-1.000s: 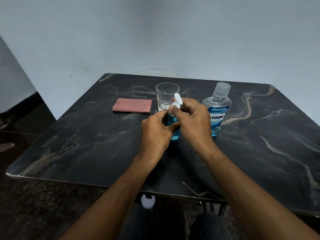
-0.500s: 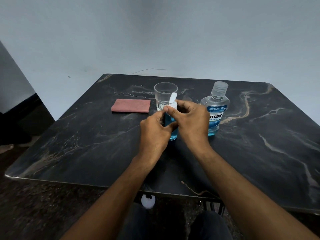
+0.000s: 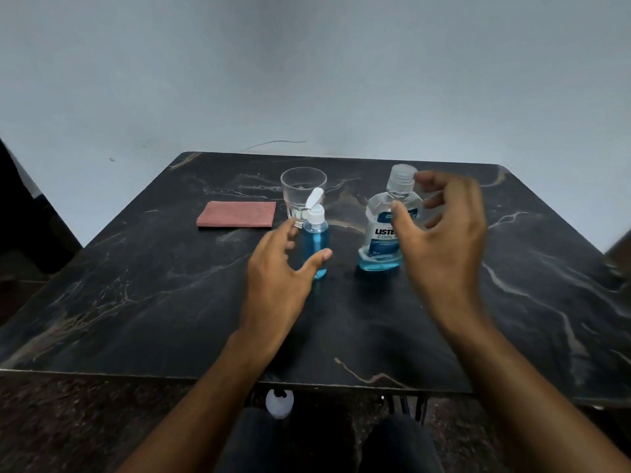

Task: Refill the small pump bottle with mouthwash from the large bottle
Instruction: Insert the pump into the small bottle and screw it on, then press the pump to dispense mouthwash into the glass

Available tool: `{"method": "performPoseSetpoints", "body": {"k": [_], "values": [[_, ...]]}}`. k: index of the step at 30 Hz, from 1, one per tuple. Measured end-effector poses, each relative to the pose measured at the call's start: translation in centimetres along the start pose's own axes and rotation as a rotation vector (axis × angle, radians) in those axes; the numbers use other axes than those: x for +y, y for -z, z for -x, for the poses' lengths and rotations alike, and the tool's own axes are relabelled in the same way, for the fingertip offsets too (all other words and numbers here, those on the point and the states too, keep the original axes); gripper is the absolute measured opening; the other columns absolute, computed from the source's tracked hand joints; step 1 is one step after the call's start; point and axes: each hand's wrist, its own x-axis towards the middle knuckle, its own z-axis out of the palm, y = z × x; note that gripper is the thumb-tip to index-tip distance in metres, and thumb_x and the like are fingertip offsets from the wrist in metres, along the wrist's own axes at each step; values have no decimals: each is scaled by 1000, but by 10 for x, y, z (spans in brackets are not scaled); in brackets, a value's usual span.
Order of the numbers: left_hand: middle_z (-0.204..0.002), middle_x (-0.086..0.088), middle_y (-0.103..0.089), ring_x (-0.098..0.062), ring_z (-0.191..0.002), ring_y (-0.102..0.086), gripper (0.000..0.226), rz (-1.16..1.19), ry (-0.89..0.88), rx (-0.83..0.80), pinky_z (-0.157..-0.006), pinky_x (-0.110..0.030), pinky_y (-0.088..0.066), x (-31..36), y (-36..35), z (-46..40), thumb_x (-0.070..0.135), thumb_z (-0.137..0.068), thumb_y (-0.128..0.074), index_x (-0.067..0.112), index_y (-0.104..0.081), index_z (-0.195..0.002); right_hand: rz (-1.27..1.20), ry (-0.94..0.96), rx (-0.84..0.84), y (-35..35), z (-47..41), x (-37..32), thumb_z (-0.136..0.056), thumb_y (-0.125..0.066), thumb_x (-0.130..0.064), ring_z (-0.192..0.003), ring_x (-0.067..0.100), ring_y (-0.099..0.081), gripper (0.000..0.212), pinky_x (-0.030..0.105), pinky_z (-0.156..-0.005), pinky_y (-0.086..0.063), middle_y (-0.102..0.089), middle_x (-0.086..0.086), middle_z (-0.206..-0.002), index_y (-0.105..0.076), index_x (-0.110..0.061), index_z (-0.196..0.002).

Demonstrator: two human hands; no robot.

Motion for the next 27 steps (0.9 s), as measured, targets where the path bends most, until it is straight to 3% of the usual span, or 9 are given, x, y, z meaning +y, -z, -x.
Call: {"method": "performPoseSetpoints", "body": {"k": [3,5,8,12,15,20,27], "values": [[-100,14,-57,-7,-90,-57,41,-14,-60,136,-79,-13,-47,9,10,14,37,-87,-77,30,-62,-124,48,-199,-156,2,-15,20,-70,-86,-41,-113,17,-51,77,28,-92,-47,-50,-1,-123,-49,-17,-134],[-93,13,-62,-8,-83,-61,23,28,-66,109,-76,-14,-51,18,13,22,30,-89,-76,31,-68,-111,46,-256,-334,0,-24,29,-67,-89,-39,-118,15,-52,89,32,-97,-48,-53,1,-132,-45,-19,-142],[-93,12,-73,-3,-84,-70,19,126,-31,-92,-76,-14,-55,33,11,31,22,-90,-76,29,-75,-108,-75,-311,-555,-1,-37,38,-67,-90,-24,-113,15,-60,79,37,-98,-52,-62,1,-128,-52,-19,-137],[-105,11,-74,0,-94,-71,33,220,38,-273,-84,-18,-58,53,1,31,20,-92,-75,27,-71,-123,-45,-272,-665,1,-56,46,-68,-89,-19,-104,22,-65,59,47,-92,-55,-68,0,-112,-64,-21,-121],[-108,7,-72,-4,-96,-71,38,213,28,-289,-83,-15,-57,63,-10,26,19,-93,-74,27,-68,-129,-28,-258,-671,2,-65,50,-63,-92,-25,-99,18,-66,59,45,-90,-56,-72,-4,-103,-68,-22,-117],[-113,6,-71,-5,-99,-70,38,194,-7,-279,-82,-11,-55,68,-29,15,17,-93,-74,24,-68,-131,-43,-253,-534,-9,-83,64,-64,-91,-32,-93,16,-67,55,39,-85,-56,-71,-5,-99,-69,-18,-113],[-121,11,-69,1,-102,-67,41,137,-29,-285,-83,-9,-54,66,-53,2,21,-93,-73,25,-65,-134,7,-226,-491,-42,-116,84,-67,-90,-30,-77,0,-58,55,14,-63,-41,-66,-7,-94,-69,-15,-115]]}}
